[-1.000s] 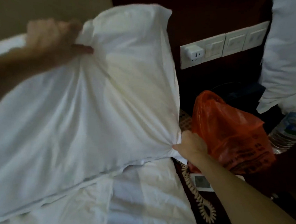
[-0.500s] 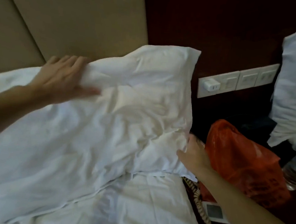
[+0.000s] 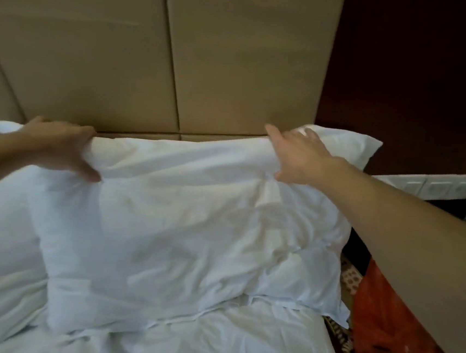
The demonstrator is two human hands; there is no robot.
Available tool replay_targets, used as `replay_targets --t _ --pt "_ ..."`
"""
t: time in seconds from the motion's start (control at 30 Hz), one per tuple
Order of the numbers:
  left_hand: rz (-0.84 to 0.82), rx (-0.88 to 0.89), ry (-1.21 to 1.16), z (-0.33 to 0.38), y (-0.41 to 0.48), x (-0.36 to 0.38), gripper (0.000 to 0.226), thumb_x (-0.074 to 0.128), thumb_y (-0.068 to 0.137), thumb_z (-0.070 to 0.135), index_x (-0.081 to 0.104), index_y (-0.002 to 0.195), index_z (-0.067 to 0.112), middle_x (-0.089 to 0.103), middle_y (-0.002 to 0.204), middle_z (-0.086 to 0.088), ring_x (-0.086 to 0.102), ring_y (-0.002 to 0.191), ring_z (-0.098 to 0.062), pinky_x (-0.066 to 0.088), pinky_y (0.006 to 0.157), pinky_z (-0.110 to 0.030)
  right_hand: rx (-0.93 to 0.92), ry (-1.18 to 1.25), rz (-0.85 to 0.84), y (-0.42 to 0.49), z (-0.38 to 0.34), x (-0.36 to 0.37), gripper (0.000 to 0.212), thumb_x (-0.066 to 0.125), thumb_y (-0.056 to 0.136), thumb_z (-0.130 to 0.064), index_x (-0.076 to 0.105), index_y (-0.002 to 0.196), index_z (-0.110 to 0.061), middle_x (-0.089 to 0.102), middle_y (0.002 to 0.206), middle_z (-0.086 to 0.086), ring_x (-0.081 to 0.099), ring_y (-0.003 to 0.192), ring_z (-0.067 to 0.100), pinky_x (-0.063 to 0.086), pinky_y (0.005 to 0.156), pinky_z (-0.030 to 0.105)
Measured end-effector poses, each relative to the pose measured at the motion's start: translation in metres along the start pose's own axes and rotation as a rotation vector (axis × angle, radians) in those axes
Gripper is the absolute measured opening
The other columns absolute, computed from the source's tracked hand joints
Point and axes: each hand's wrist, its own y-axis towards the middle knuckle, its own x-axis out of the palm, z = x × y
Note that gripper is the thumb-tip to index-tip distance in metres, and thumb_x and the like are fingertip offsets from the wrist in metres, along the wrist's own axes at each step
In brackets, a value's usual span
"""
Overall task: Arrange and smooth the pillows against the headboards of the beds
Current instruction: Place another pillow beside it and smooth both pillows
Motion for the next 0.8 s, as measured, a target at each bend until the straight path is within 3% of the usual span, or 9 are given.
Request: replay_targets --t 0.07,0.13,0.3,0.4,0.47,0.57,0.67,0.73,0.8 --pt "0.084 0.063 0.096 0.005 -0.004 -0.001 0.066 0.065 0.061 0.085 0.046 0.093 0.031 0.067 0.108 0.008 0.064 0.103 -0.021 0.039 0.084 -0.037 0.075 -0.082 -0.083 0.005 -0.005 -0.004 0.041 0.062 0.085 -0.021 0.051 0.125 -0.018 0.062 0.107 0.005 0.058 0.112 0.03 0.034 0.103 0.05" --pt "0.166 0.093 0.112 0.001 -0.005 -0.003 0.06 0.064 0.069 0.08 0.045 0.093 0.029 0.068 0.105 0.008 0.066 0.101 -0.02 0.038 0.082 -0.036 0.112 -0.154 -0.084 0.007 -0.01 -0.006 0.024 0.059 0.085 -0.018 0.063 0.109 -0.021 0.061 0.095 0.002 0.061 0.104 0.029 0.034 0.098 0.047" --pt "0.353 0.115 0.054 -0.03 0.0 -0.015 0.056 0.075 0.066 0.071 0.05 0.091 0.027 0.065 0.096 0.002 0.063 0.095 -0.026 0.043 0.08 -0.04 0.216 -0.053 -0.007 0.026 -0.012 -0.031 0.021 0.057 0.079 -0.012 0.067 0.094 -0.024 0.06 0.089 0.002 0.049 0.097 0.029 0.032 0.094 0.047" --pt "0.47 0.1 0.018 -0.019 0.0 -0.006 0.053 0.089 0.064 0.045 0.06 0.096 0.014 0.064 0.093 -0.013 0.058 0.092 -0.037 0.041 0.075 -0.044 0.244 -0.114 0.05 0.028 -0.014 -0.026 0.024 0.056 0.08 -0.008 0.064 0.099 -0.02 0.061 0.103 0.007 0.048 0.11 0.031 0.029 0.102 0.051" --pt "0.549 0.03 -0.059 -0.001 -0.009 0.008 0.048 0.09 0.068 0.029 0.06 0.098 0.007 0.059 0.095 -0.02 0.053 0.092 -0.041 0.039 0.075 -0.049 0.191 -0.226 0.224 0.02 -0.018 -0.01 0.029 0.062 0.08 -0.007 0.06 0.108 -0.016 0.059 0.11 0.01 0.051 0.11 0.033 0.034 0.1 0.05" --pt "0.685 -0.085 -0.173 0.022 -0.027 0.032 0.043 0.077 0.081 0.019 0.056 0.118 0.008 0.053 0.118 -0.023 0.049 0.106 -0.044 0.037 0.092 -0.054 0.101 -0.317 0.429 0.005 -0.03 0.01 0.028 0.068 0.075 -0.004 0.055 0.099 -0.011 0.06 0.093 0.013 0.057 0.085 0.034 0.042 0.076 0.043" --pt "0.798 0.058 -0.169 0.043 -0.04 0.051 0.045 0.058 0.093 0.017 0.05 0.137 0.013 0.048 0.139 -0.022 0.048 0.123 -0.044 0.025 0.114 -0.055 0.089 -0.143 0.398 -0.004 -0.047 0.028 0.016 0.063 0.084 -0.014 0.057 0.098 -0.01 0.065 0.089 0.012 0.063 0.082 0.036 0.039 0.063 0.039" --pt "0.708 0.197 -0.14 0.055 -0.042 0.058 0.05 0.043 0.098 0.028 0.045 0.147 0.019 0.044 0.149 -0.018 0.042 0.136 -0.039 0.015 0.119 -0.058 0.043 -0.02 0.316 -0.009 -0.06 0.04 0.029 0.053 0.088 -0.016 0.054 0.117 -0.01 0.06 0.109 0.013 0.059 0.102 0.035 0.044 0.074 0.043" --pt "0.522 0.181 -0.148 0.068 -0.041 0.06 0.057 0.028 0.1 0.046 0.034 0.154 0.03 0.033 0.159 -0.013 0.027 0.148 -0.033 0.006 0.119 -0.063 -0.098 -0.054 0.284 -0.018 -0.074 0.049 0.056 0.051 0.084 -0.018 0.041 0.139 -0.014 0.046 0.136 0.014 0.046 0.125 0.035 0.04 0.102 0.046"
